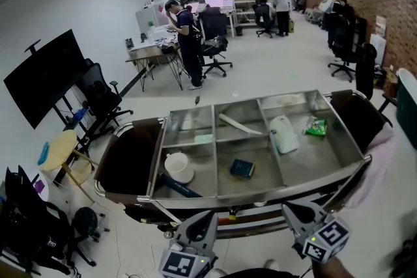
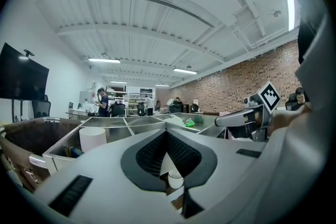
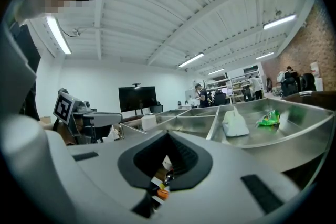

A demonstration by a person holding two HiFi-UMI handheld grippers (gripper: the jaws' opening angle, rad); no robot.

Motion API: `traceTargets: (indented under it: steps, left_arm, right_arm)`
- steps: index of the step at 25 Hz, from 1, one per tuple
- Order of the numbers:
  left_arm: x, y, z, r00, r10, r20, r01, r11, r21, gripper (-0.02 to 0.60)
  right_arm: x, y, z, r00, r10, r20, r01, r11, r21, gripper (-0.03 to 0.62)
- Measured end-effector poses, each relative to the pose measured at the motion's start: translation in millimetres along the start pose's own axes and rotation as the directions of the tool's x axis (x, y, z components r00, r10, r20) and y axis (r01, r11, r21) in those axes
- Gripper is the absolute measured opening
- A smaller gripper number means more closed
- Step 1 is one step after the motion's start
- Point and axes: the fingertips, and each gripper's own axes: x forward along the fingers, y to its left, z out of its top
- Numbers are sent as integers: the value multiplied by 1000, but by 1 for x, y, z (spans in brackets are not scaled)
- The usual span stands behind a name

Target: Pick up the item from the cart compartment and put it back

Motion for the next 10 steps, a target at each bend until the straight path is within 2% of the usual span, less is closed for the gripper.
traceTargets:
  steps: [10]
  left_arm:
    - [3, 0, 5, 1000, -10, 29, 10, 1000, -4, 0]
  right_arm:
    - [4, 2, 2, 1000, 3, -6, -3, 1000, 0, 8]
